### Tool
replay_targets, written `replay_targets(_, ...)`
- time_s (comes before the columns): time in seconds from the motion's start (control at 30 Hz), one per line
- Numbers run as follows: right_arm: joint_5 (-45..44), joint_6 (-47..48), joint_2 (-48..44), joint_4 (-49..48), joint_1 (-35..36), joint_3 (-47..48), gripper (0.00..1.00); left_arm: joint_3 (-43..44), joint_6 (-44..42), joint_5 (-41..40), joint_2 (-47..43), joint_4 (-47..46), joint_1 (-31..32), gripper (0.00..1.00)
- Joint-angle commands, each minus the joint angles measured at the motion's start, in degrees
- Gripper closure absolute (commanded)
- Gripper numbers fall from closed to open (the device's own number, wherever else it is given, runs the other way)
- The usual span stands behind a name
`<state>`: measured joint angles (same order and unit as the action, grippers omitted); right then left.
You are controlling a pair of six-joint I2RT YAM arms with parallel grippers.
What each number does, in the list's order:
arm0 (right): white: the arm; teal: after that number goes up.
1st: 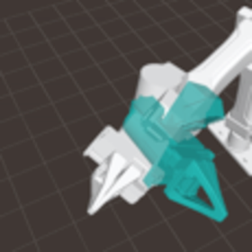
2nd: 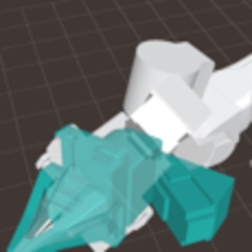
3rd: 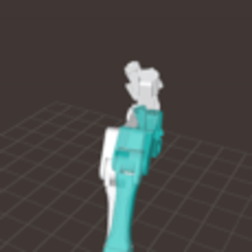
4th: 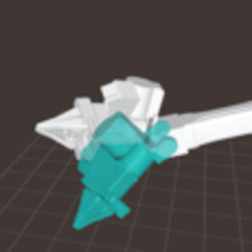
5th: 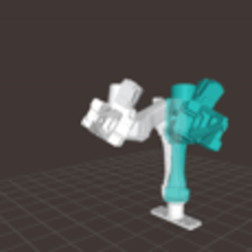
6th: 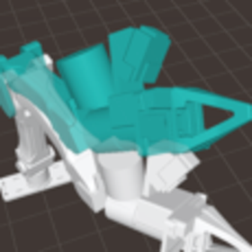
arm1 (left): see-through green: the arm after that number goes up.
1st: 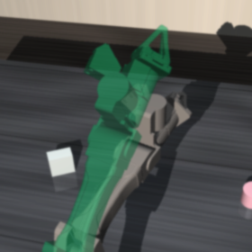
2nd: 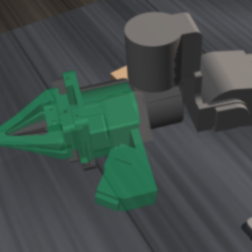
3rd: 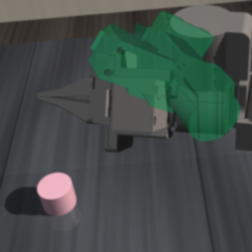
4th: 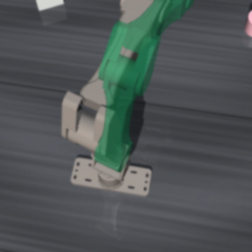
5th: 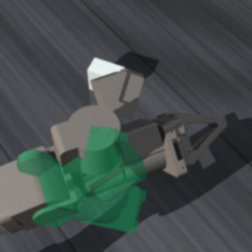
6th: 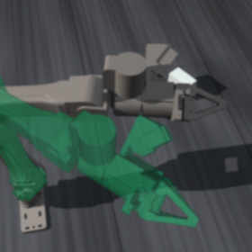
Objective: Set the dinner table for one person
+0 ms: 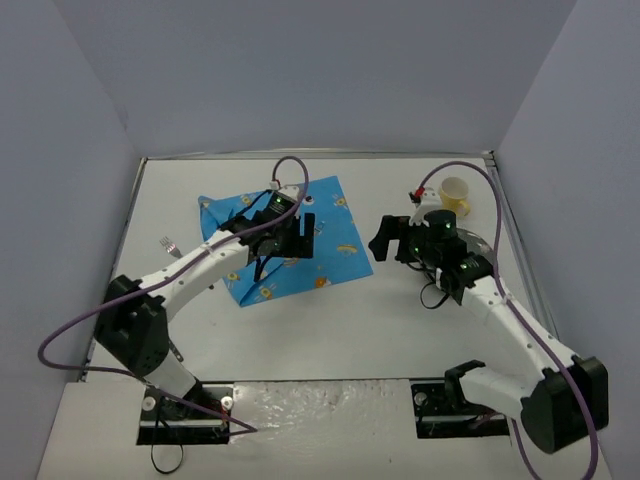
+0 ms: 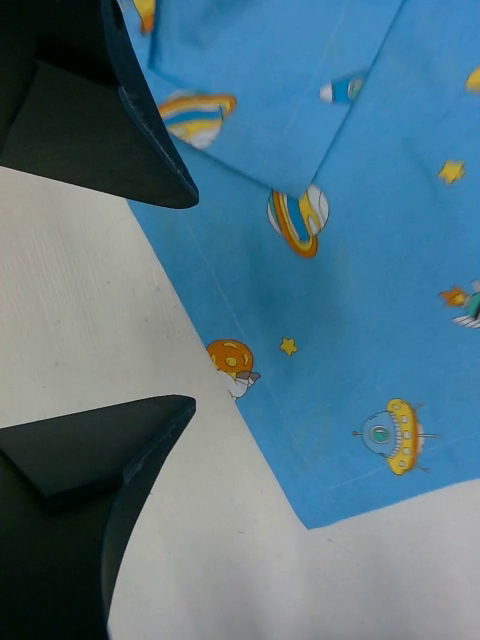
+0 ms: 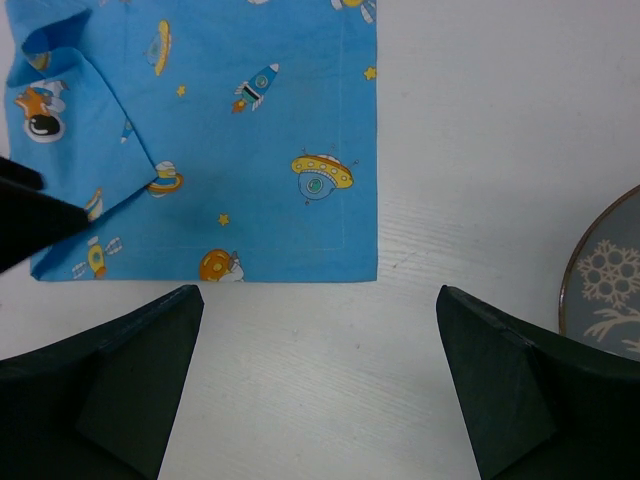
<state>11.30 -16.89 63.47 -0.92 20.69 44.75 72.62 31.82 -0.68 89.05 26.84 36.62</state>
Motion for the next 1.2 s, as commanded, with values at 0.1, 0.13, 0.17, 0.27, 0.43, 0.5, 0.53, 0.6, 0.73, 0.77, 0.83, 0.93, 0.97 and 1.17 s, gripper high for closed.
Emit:
replay_targets(0.1, -10.1, -5.6, 15.2, -5.5, 6.0, 6.6, 0.01, -4.0, -2.5, -10.0, -4.6, 1.5, -3.5, 0.29)
replay_targets(0.13, -10.9, -6.5, 16.8, -5.8, 6.3, 6.8, 0.01, -4.6, -2.4, -10.0, -3.8, 1.1, -3.7, 0.29)
replay_targets(0.17, -12.0, -7.7, 18.5, -6.1, 6.7, 6.9, 0.02, -5.2, -2.4, -10.4, -3.1, 0.6, -4.0, 0.29)
replay_targets(0.27, -15.4, -9.1, 23.3, -6.6, 7.8, 7.3, 0.04, -5.7, -2.3, -11.4, -0.2, 0.9, -4.5, 0.29)
replay_targets(0.43, -19.1, -10.7, 29.8, -7.1, 9.4, 7.1, 0.09, -4.6, -2.5, -11.4, 3.1, 1.4, -4.9, 0.30)
replay_targets(0.5, -19.9, -10.8, 31.6, -7.4, 10.0, 7.0, 0.12, -4.1, -2.7, -12.2, 4.2, 1.8, -4.9, 0.31)
replay_targets(0.53, -20.1, -10.8, 32.3, -7.5, 10.2, 6.9, 0.14, -3.9, -2.8, -12.3, 4.9, 2.0, -4.9, 0.31)
replay_targets(0.6, -20.5, -10.8, 33.4, -7.5, 10.7, 6.8, 0.18, -3.6, -2.9, -12.7, 6.5, 2.3, -5.0, 0.32)
replay_targets(0.73, -21.5, -10.9, 34.7, -7.8, 11.5, 6.6, 0.24, -2.7, -2.9, -16.5, 9.0, 2.8, -5.0, 0.34)
replay_targets(0.77, -21.6, -11.0, 35.0, -7.8, 11.6, 6.6, 0.25, -2.5, -2.9, -17.1, 9.8, 2.9, -5.0, 0.35)
replay_targets(0.83, -21.9, -10.9, 35.6, -7.7, 11.8, 6.5, 0.27, -2.3, -3.0, -17.8, 11.0, 3.0, -4.9, 0.36)
replay_targets(0.93, -21.9, -11.3, 36.3, -7.5, 11.9, 6.4, 0.34, -2.0, -3.1, -18.4, 13.1, 3.7, -4.9, 0.38)
replay_targets(0.97, -22.0, -11.5, 36.5, -7.5, 12.0, 6.3, 0.37, -2.1, -3.0, -18.7, 13.7, 4.0, -5.0, 0.39)
replay_targets(1.17, -22.4, -11.4, 37.6, -6.1, 13.2, 6.1, 0.46, -3.1, -2.2, -21.8, 14.5, 5.3, -5.0, 0.45)
